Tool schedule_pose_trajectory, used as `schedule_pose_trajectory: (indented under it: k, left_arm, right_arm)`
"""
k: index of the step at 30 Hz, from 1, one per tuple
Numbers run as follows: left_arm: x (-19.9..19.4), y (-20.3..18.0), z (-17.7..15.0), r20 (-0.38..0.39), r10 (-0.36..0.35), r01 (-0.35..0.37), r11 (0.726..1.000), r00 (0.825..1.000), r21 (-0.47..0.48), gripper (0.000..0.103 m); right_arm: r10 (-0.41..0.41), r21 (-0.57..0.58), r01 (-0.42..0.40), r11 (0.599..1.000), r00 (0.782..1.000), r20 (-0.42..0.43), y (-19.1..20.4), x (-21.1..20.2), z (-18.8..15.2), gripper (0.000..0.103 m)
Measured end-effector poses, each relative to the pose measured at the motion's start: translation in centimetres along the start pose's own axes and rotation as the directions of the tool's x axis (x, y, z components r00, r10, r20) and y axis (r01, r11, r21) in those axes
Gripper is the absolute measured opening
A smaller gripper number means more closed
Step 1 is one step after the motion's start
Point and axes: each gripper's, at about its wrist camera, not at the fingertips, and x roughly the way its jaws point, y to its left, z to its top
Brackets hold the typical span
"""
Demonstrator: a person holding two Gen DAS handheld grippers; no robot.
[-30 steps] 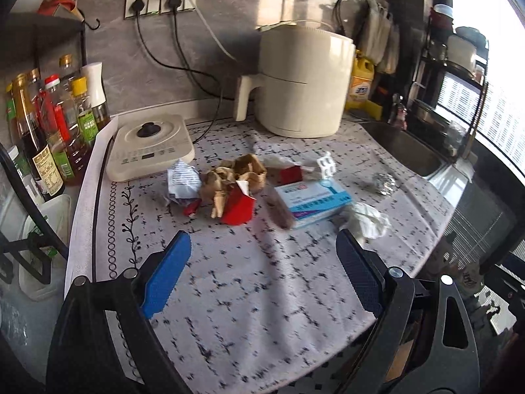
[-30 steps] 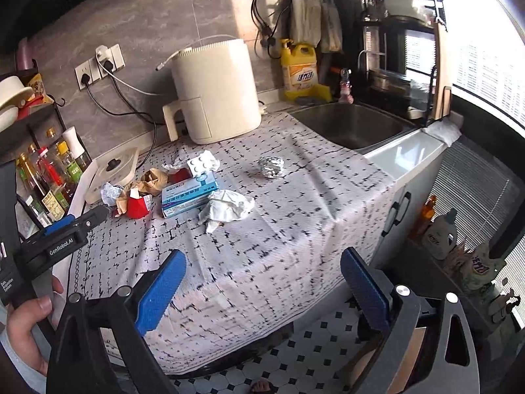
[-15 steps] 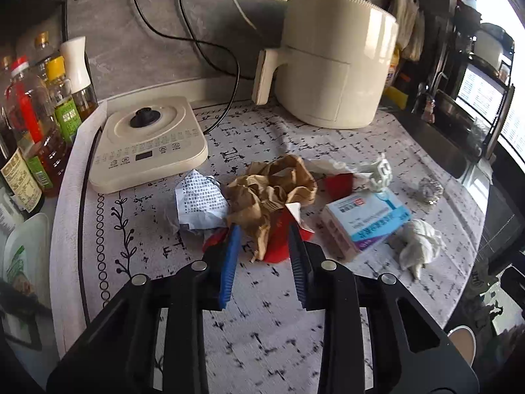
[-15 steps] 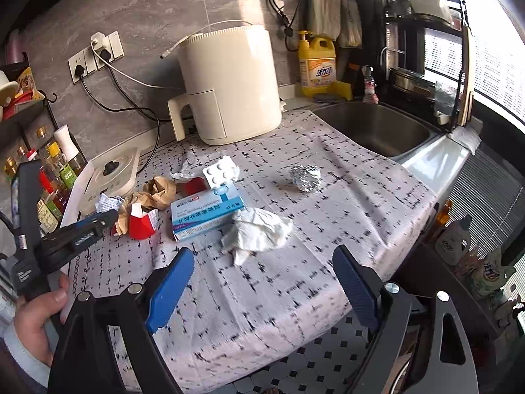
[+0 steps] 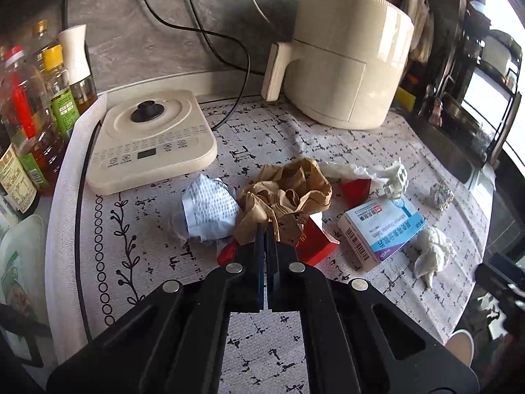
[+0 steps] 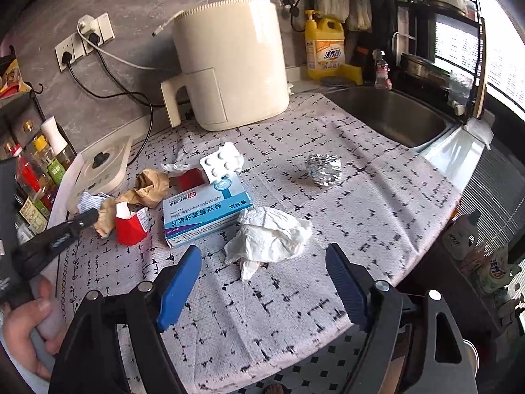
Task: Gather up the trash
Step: 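Grasp the brown paper with the left tool while the right tool grasps the crumpled tissue, then carry the brown paper and tissue over the bucket and open the left tool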
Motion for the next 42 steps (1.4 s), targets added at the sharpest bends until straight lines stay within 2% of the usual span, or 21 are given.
schedule_pose_trajectory:
  k: [4,8,13,14,15,16,18,22,30,42]
  left_arm:
    - [-1.2,-0.1,0.4,0.032,-0.013,0.013,1.0,0.999,-0.005,0.002]
    - [-2.4,0.0,1.0,0.06,-0.022,0.023,1.0,0.998,-0.016,0.002]
    - [-4.2,0.1,1.7,0.107,-0.024,0.027,0.999,0.994,-0.02,0.002]
    - [-4.4,0.1,1.8,0.114,-0.021,0.024,0.999,0.993,-0.021,0.002]
    - [-4.7,0.1,1.9,0.122,-0.019,0.022,1.0,0.992,-0.021,0.002]
    - [-4.9,0.2,2.0,0.127,-0.016,0.019,1.0,0.992,-0.021,0.002]
    - [-5.3,0.3,2.2,0.142,-0.011,0.014,1.0,0.99,-0.021,0.002]
    - [-6.3,0.4,2.6,0.179,-0.019,0.023,1.0,0.984,-0.021,0.002]
    - [-6.5,-2.2,2.3,0.183,-0.063,0.062,0.998,0.981,0.015,0.002]
    - [-7.7,-9.4,-0.3,0.158,-0.143,0.129,0.987,0.977,0.097,0.002]
  right_arm:
    - [0.004,-0.004,-0.004,1.0,1.0,-0.024,0.6,1.9,0.0,0.077]
    - [-0.001,-0.007,0.0,1.0,0.999,-0.05,0.9,3.6,-0.2,0.071]
    - [-0.053,0.016,0.054,0.998,0.996,-0.074,0.4,5.6,0.1,0.069]
    - [-0.059,0.015,0.06,0.998,0.995,-0.084,0.3,6.0,0.0,0.061]
    - [-0.062,0.014,0.064,0.998,0.993,-0.102,0.2,6.5,-0.1,0.046]
    - [-0.064,0.01,0.066,0.998,0.99,-0.127,0.2,7.1,-0.2,0.035]
    - [-0.085,-0.007,0.085,0.996,0.989,-0.118,0.3,7.0,-0.2,0.007]
    - [-0.048,-0.009,0.048,0.999,0.993,-0.106,0.4,5.9,-0.3,0.006]
    - [0.02,-0.016,-0.021,1.0,0.999,-0.035,0.2,1.7,-0.5,0.006]
    - [-0.01,-0.004,0.01,1.0,0.999,0.043,-3.7,-5.6,-2.4,0.006]
